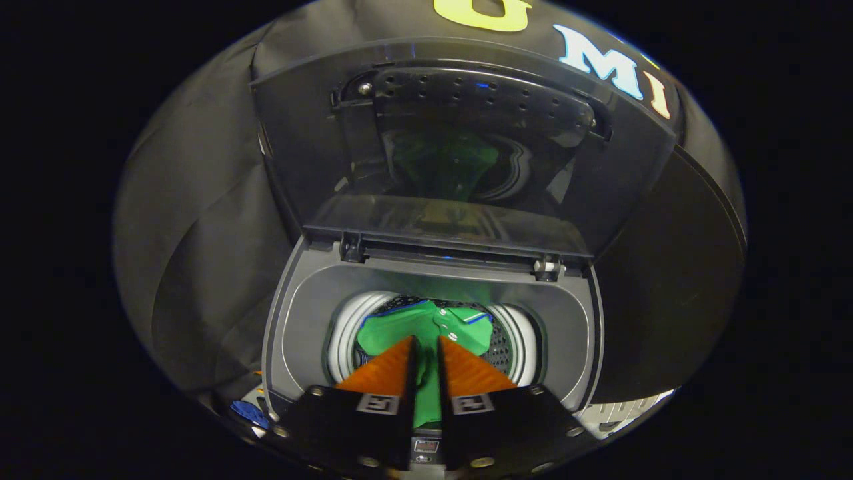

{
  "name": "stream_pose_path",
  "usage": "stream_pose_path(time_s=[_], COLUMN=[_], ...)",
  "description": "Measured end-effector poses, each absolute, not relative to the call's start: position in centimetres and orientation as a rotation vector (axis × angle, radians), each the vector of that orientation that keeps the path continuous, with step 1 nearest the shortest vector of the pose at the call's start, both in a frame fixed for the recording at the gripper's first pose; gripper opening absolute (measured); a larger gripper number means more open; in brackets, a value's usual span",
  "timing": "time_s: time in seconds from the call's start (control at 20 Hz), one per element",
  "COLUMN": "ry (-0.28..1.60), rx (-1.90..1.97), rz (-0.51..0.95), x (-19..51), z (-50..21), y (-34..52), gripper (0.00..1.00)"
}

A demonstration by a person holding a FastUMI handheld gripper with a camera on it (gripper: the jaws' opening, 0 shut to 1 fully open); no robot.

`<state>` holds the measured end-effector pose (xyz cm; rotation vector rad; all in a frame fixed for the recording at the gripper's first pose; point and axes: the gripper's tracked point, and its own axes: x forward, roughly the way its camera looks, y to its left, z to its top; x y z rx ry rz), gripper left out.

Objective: Put the clothes into the washing machine and then close the washing machine lid.

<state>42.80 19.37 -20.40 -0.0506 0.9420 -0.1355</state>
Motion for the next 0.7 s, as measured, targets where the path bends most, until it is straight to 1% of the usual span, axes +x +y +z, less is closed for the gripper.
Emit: stream_pose_path(time_s=[0.15,0.4,0.7], ry=[0.911,0.869,0.770], rx=[-0.054,-0.085,-0.116], rz=[-0.101,-0.097,-0.112], x=[43.4,43.6,44.5], z=[-19.6,-18.0,-13.7], y=[20.3,20.6,20.9], gripper=[0.99,0.98,0.99])
